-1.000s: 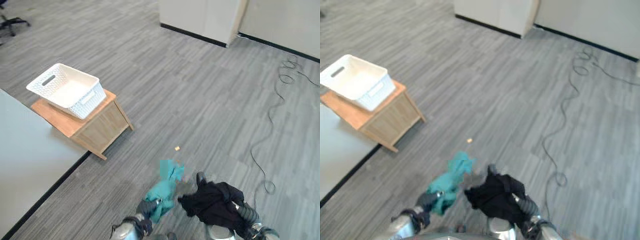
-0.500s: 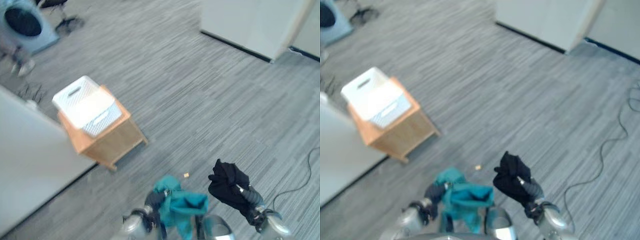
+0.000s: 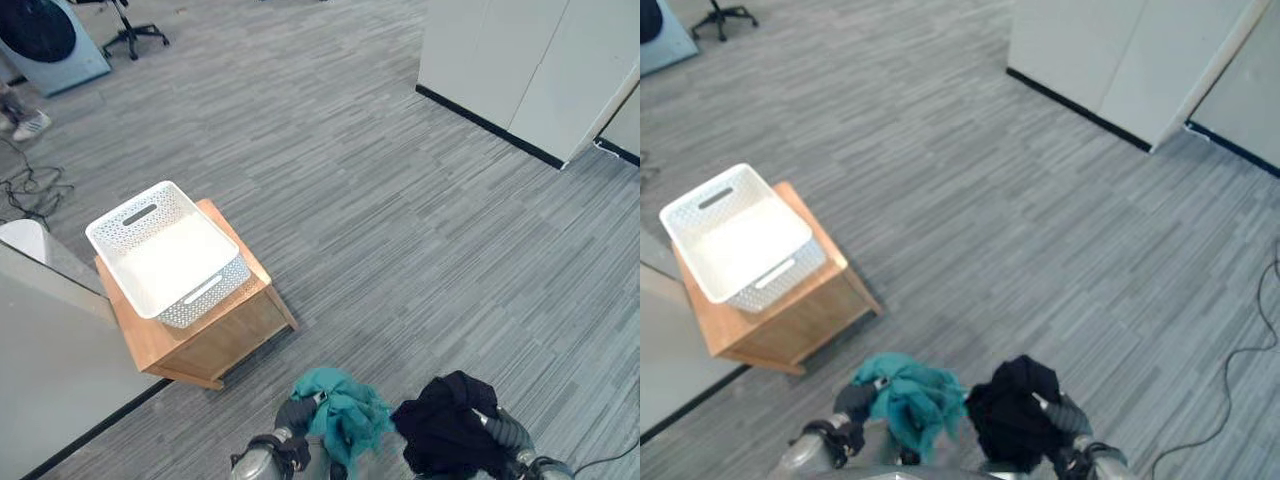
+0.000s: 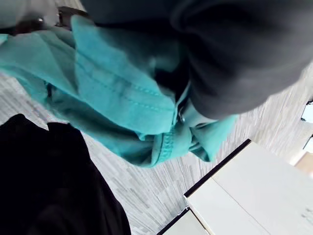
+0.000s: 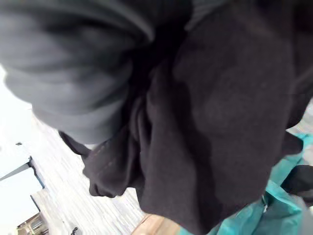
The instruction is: Tidy up the quilt and then pick up the clothes from the bed and put them into the laundry hamper.
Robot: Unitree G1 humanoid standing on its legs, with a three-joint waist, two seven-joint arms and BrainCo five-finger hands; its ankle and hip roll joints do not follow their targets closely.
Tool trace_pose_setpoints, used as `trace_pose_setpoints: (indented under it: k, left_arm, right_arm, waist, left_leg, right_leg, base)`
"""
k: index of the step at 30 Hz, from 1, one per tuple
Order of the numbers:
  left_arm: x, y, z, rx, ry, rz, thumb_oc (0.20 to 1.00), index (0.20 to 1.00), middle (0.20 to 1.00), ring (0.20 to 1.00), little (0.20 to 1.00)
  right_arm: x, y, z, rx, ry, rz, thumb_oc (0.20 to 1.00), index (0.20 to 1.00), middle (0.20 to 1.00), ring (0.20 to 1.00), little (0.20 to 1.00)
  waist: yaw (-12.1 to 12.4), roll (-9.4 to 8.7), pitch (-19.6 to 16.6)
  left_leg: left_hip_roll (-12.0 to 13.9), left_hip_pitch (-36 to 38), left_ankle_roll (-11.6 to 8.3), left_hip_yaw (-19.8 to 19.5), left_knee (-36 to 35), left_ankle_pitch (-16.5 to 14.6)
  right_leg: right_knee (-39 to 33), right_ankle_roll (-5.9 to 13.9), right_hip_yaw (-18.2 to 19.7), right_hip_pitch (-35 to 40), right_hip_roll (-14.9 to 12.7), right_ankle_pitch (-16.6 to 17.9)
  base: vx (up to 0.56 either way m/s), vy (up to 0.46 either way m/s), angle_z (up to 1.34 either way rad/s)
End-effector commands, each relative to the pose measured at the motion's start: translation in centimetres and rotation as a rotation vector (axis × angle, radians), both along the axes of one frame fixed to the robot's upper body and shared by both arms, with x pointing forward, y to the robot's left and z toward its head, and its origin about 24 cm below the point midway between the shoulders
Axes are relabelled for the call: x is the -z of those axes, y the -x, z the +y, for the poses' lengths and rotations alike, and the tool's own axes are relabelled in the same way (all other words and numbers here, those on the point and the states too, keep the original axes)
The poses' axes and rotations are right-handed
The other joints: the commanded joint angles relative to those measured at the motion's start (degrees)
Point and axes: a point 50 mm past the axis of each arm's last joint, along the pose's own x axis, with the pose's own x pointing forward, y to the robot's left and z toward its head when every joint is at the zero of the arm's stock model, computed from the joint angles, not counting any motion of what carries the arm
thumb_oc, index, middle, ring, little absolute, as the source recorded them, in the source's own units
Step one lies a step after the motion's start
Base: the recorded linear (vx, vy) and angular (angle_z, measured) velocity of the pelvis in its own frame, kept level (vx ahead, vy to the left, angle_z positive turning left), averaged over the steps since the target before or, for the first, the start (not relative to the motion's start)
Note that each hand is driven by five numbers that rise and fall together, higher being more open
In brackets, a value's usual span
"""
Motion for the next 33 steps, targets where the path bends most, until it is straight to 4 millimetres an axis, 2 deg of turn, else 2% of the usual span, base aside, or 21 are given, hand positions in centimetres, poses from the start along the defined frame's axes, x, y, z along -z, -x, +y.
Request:
trace_pose_setpoints:
  k: [1, 4, 6, 7, 10, 11, 12, 14, 15, 16, 17, 20, 21, 22, 24, 25, 28, 29, 30, 31, 33]
  left_arm:
    - [-0.8, 0.0, 1.3, -0.052, 0.019, -0.029, 0.2, 0.2, 0.2, 0.2, 0.2]
    - [-0.6, -0.2, 1.6, -0.055, 0.006, -0.016, 0.2, 0.2, 0.2, 0.2, 0.2]
    - [-0.5, -0.3, 1.8, -0.053, -0.008, -0.026, 0.2, 0.2, 0.2, 0.2, 0.2]
    - [-0.5, -0.3, 1.8, -0.051, -0.011, -0.03, 0.2, 0.2, 0.2, 0.2, 0.2]
    - [-0.3, 0.9, 1.8, -0.045, -0.032, -0.038, 0.2, 0.2, 0.2, 0.2, 0.2]
    - [-0.2, 1.0, 1.7, -0.05, -0.035, -0.039, 0.2, 0.2, 0.2, 0.2, 0.2]
    - [-0.1, 1.3, 1.6, -0.062, -0.043, -0.03, 0.2, 0.2, 0.2, 0.2, 0.2]
    - [0.1, 1.5, 1.6, -0.082, -0.039, -0.019, 0.2, 0.2, 0.2, 0.2, 0.2]
    - [0.0, 1.5, 1.5, -0.089, -0.028, -0.023, 0.2, 0.2, 0.2, 0.2, 0.2]
    - [-0.2, 1.5, 1.4, -0.106, -0.015, -0.024, 0.2, 0.2, 0.2, 0.2, 0.2]
    - [-0.3, 1.3, 1.2, -0.11, -0.006, -0.02, 0.2, 0.2, 0.2, 0.2, 0.2]
    - [-0.3, 0.7, 1.0, -0.104, 0.011, -0.02, 0.2, 0.2, 0.2, 0.2, 0.2]
    - [-0.2, 0.7, 1.0, -0.102, 0.011, -0.021, 0.2, 0.2, 0.2, 0.2, 0.2]
    - [-0.1, 0.5, 1.1, -0.109, 0.02, -0.011, 0.2, 0.2, 0.2, 0.2, 0.2]
    - [0.0, 0.6, 1.2, -0.103, 0.005, -0.009, 0.2, 0.2, 0.2, 0.2, 0.2]
    - [-0.1, 0.6, 1.1, -0.098, 0.01, -0.016, 0.2, 0.2, 0.2, 0.2, 0.2]
    - [-0.4, 0.7, 1.0, -0.125, 0.029, -0.017, 0.2, 0.2, 0.2, 0.2, 0.2]
    - [-0.5, 0.7, 1.0, -0.136, 0.036, -0.018, 0.2, 0.2, 0.2, 0.2, 0.2]
    - [-0.7, 0.3, 1.0, -0.152, 0.054, -0.034, 0.2, 0.2, 0.2, 0.2, 0.2]
    - [-0.7, 0.2, 1.1, -0.153, 0.055, -0.035, 0.2, 0.2, 0.2, 0.2, 0.2]
    - [-0.6, -0.1, 1.2, -0.156, 0.07, -0.038, 0.2, 0.2, 0.2, 0.2, 0.2]
  right_arm:
    - [-2.0, -2.2, 2.5, -0.008, -0.064, -0.146, 0.2, 0.2, 0.2, 0.2, 0.2]
    - [-1.9, -2.3, 2.3, -0.002, -0.073, -0.141, 0.2, 0.2, 0.2, 0.2, 0.2]
    - [-1.9, -2.4, 2.6, -0.009, -0.077, -0.165, 0.2, 0.2, 0.2, 0.2, 0.2]
    - [-2.0, -2.4, 2.6, -0.011, -0.076, -0.17, 0.2, 0.2, 0.2, 0.2, 0.2]
    - [-2.0, -2.3, 3.0, -0.024, -0.077, -0.188, 0.2, 0.2, 0.2, 0.2, 0.2]
    - [-2.1, -2.4, 3.0, -0.028, -0.076, -0.19, 0.2, 0.2, 0.2, 0.2, 0.2]
    - [-1.9, -2.5, 3.0, -0.029, -0.072, -0.185, 0.2, 0.2, 0.2, 0.2, 0.2]
    - [-1.8, -3.1, 3.1, -0.043, -0.068, -0.19, 0.2, 0.2, 0.2, 0.2, 0.2]
    - [-2.0, -3.5, 3.0, -0.061, -0.059, -0.199, 0.2, 0.2, 0.2, 0.2, 0.2]
    - [-2.1, -4.0, 2.7, -0.092, -0.047, -0.191, 0.2, 0.2, 0.2, 0.2, 0.2]
    - [-2.1, -4.2, 2.5, -0.101, -0.037, -0.182, 0.2, 0.2, 0.2, 0.2, 0.2]
    - [-2.1, -4.7, 1.9, -0.116, -0.025, -0.174, 0.2, 0.2, 0.2, 0.2, 0.2]
    - [-2.1, -4.8, 1.8, -0.116, -0.023, -0.175, 0.2, 0.2, 0.2, 0.2, 0.2]
    - [-2.2, -4.4, 1.5, -0.138, -0.011, -0.153, 0.2, 0.2, 0.2, 0.2, 0.2]
    - [-2.1, -4.0, 1.4, -0.133, -0.013, -0.136, 0.2, 0.2, 0.2, 0.2, 0.2]
    - [-2.0, -3.5, 1.3, -0.127, -0.011, -0.128, 0.2, 0.2, 0.2, 0.2, 0.2]
    - [-1.9, -2.7, 1.3, -0.156, -0.001, -0.135, 0.2, 0.2, 0.2, 0.2, 0.2]
    - [-2.0, -2.6, 1.4, -0.169, 0.002, -0.143, 0.2, 0.2, 0.2, 0.2, 0.2]
    - [-2.2, -2.7, 1.5, -0.195, 0.021, -0.171, 0.2, 0.2, 0.2, 0.2, 0.2]
    - [-2.2, -2.7, 1.5, -0.195, 0.022, -0.173, 0.2, 0.2, 0.2, 0.2, 0.2]
    - [-2.4, -3.1, 1.6, -0.199, 0.039, -0.194, 0.2, 0.2, 0.2, 0.2, 0.2]
  waist:
    - [-1.29, 1.77, 1.76]
    - [-2.64, 0.54, 2.04]
    - [-4.47, 0.16, 2.94]
    - [-4.82, 0.14, 2.96]
    - [-5.37, 0.47, 2.47]
    - [-5.37, 0.23, 2.0]
    - [-5.93, 0.57, 0.54]
    - [-6.33, 1.78, -0.7]
    - [-6.53, 2.64, -1.33]
    - [-5.38, 2.76, -2.03]
    - [-4.36, 2.43, -1.52]
    - [-3.15, 1.52, -0.44]
    - [-3.06, 1.43, -0.37]
    - [-1.81, 1.41, 0.48]
    - [-1.09, 1.47, 0.35]
    - [-0.18, 1.72, 0.33]
    - [1.39, 1.89, 0.54]
    - [1.59, 1.86, 0.61]
    - [1.24, 2.1, 0.7]
    - [1.22, 2.08, 0.73]
    - [0.33, 2.12, -0.4]
  left_leg:
    - [-0.62, 8.79, -1.93, -2.94, 9.27, -17.66]
    - [-1.42, 12.24, -2.62, -3.99, 9.58, -21.66]
    - [-0.67, 14.77, -3.69, -4.65, 10.31, -24.11]
    - [-0.55, 15.12, -3.79, -4.82, 10.46, -24.45]
    - [1.66, 17.84, -4.98, -3.13, 13.83, -29.11]
    - [1.68, 18.24, -5.18, -3.05, 14.04, -29.18]
    - [3.05, 18.9, -6.03, -3.22, 17.73, -29.52]
    - [5.9, 20.88, -7.71, -2.22, 21.81, -26.93]
    - [7.41, 21.24, -9.23, -2.46, 24.21, -22.82]
    - [8.51, 16.98, -12.67, -2.99, 35.16, -12.38]
    - [9.02, 11.87, -12.86, -4.03, 42.45, -9.88]
    - [7.97, 2.09, -11.12, -5.37, 48.1, -10.42]
    - [7.82, 1.02, -10.91, -5.35, 47.47, -10.49]
    - [6.54, -2.22, -9.29, -3.97, 34.2, -12.24]
    - [5.2, -1.96, -9.19, -4.37, 23.99, -11.94]
    - [4.08, -2.35, -9.6, -6.12, 14.34, -10.46]
    - [3.8, -3.56, -10.5, -8.86, 0.56, -6.62]
    - [4.23, -4.05, -10.61, -7.84, -0.68, -6.35]
    - [5.99, -5.11, -10.66, -3.02, -0.33, -6.25]
    - [6.14, -5.15, -10.66, -2.44, -0.13, -6.33]
    - [7.89, -4.03, -10.26, 3.6, -0.25, -7.73]
  right_leg:
    - [22.02, 1.61, -5.02, -22.54, -3.98, 20.65]
    - [8.12, 2.71, -5.72, -25.15, -3.0, 22.42]
    - [-7.74, 3.22, -5.48, -26.9, -1.03, 25.61]
    - [-9.23, 3.45, -5.04, -27.38, -0.9, 26.03]
    - [-10.0, 4.63, -5.68, -27.25, -0.68, 26.08]
    - [-10.15, 4.74, -6.01, -27.03, -0.97, 26.01]
    - [-9.34, 4.12, -3.84, -25.77, -0.35, 25.82]
    - [-6.72, 2.72, -3.42, -25.29, 0.72, 24.75]
    - [-5.45, 1.53, -2.89, -24.83, 1.76, 23.74]
    - [-4.89, -0.7, -4.74, -22.09, 2.25, 22.66]
    - [-5.32, -2.03, -4.56, -19.48, 2.62, 22.13]
    - [-5.67, -3.47, -3.36, -15.96, 2.57, 21.16]
    - [-5.68, -3.55, -3.19, -15.42, 2.64, 20.83]
    - [-4.93, -3.13, -1.93, -11.77, 3.64, 18.01]
    - [-5.23, -2.45, -1.19, -10.41, 4.01, 17.11]
    - [-5.71, -1.76, -0.05, -8.91, 4.58, 16.5]
    - [-6.55, -1.29, 2.78, -5.65, 5.3, 14.58]
    - [-6.39, -1.12, 2.51, -4.83, 5.08, 13.91]
    - [-5.2, -0.72, 0.34, -3.42, 4.17, 11.89]
    - [-4.94, -0.69, 0.18, -3.39, 4.03, 11.63]
    - [-2.88, 0.11, -2.48, -1.64, 2.76, 8.66]
  base:
    - [0.65, -0.235, 0.16]
    - [0.5, -0.243, 0.57]
    - [0.55, -0.303, 0.79]
    - [0.56, -0.237, 1.52]
    - [0.61, -0.259, 0.84]
    - [0.68, -0.311, 0.36]
    - [0.65, -0.298, 0.37]
    - [0.59, -0.257, 0.33]
    - [0.64, -0.319, 0.21]
    - [0.63, -0.332, 0.29]
    - [0.51, -0.278, 0.3]
    - [0.25, -0.082, -0.2]
    - [0.58, -0.005, -0.26]
    - [0.61, 0.053, 0.02]
    - [0.58, 0.077, -0.1]
    - [0.52, 0.088, -0.37]
    - [0.55, 0.093, -0.62]
    - [0.64, 0.161, -1.21]
    - [0.42, 0.122, -0.85]
    - [0.42, 0.155, -0.45]
    - [0.47, 0.144, 0.26]
